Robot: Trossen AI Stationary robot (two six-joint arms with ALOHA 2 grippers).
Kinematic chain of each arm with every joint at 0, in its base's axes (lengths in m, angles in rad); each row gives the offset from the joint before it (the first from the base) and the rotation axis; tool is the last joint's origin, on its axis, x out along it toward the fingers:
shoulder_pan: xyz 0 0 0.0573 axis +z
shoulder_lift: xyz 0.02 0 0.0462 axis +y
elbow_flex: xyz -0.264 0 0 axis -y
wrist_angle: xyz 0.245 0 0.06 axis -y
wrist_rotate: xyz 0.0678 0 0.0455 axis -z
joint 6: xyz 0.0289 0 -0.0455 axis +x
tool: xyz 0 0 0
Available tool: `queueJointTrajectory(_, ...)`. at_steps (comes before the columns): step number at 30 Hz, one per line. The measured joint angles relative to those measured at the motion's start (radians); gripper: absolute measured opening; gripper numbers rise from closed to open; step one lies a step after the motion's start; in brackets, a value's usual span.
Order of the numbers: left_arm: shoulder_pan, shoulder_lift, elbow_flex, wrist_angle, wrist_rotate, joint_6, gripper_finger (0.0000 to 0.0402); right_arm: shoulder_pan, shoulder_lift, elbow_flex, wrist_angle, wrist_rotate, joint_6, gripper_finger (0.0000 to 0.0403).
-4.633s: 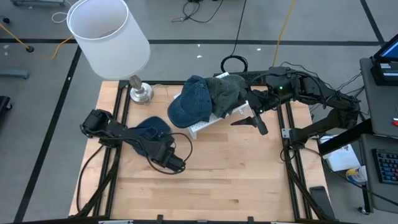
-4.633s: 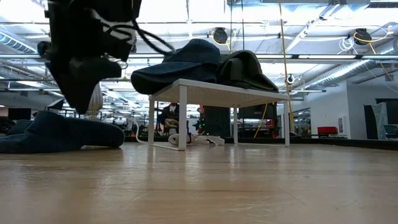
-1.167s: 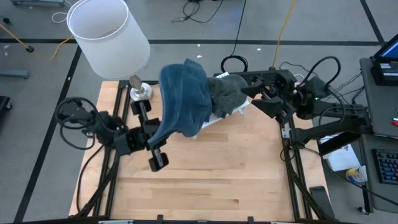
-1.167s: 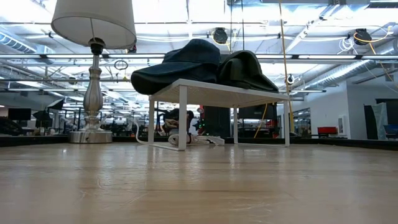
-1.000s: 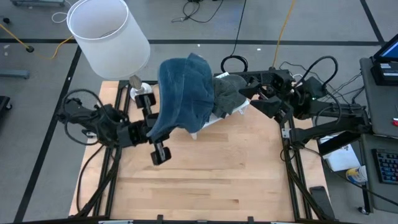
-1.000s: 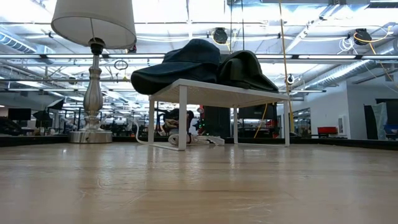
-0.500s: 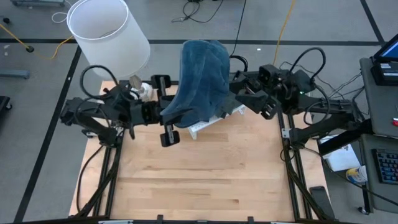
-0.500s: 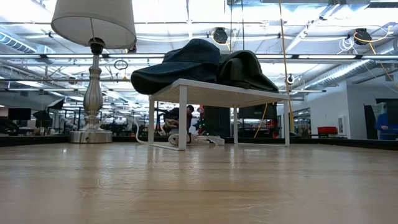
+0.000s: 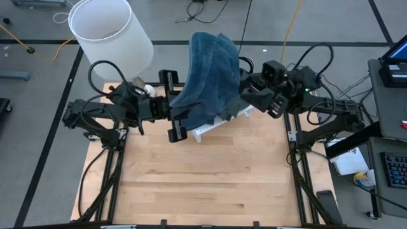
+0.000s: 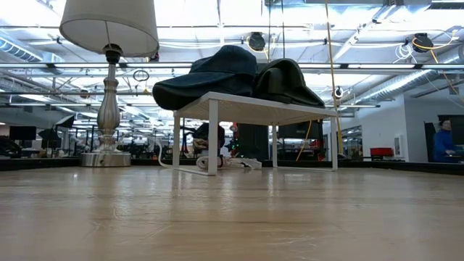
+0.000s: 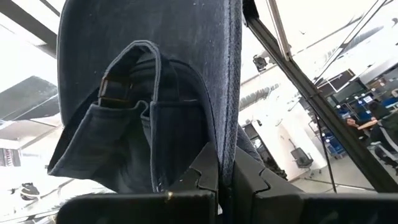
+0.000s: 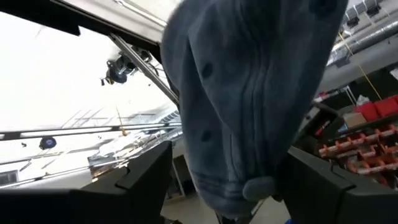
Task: Pick & Place hat
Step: Stack the blue cap on top of the other blue caps on the shelf
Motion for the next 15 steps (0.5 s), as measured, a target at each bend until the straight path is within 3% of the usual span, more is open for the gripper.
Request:
queueJointTrajectory(6, 0.008, 0.000, 0.000, -0.024, -0.058, 0.003, 0.0009, 0.000, -0.007, 0.000, 0.082, -0.007, 0.057, 0.0197)
queueJointTrajectory(15, 0.015, 0.000, 0.000, -0.022, -0.087, 0.019, 0.0010, 0.010, -0.028, 0.000, 0.088, -0.102, 0.079, 0.0070)
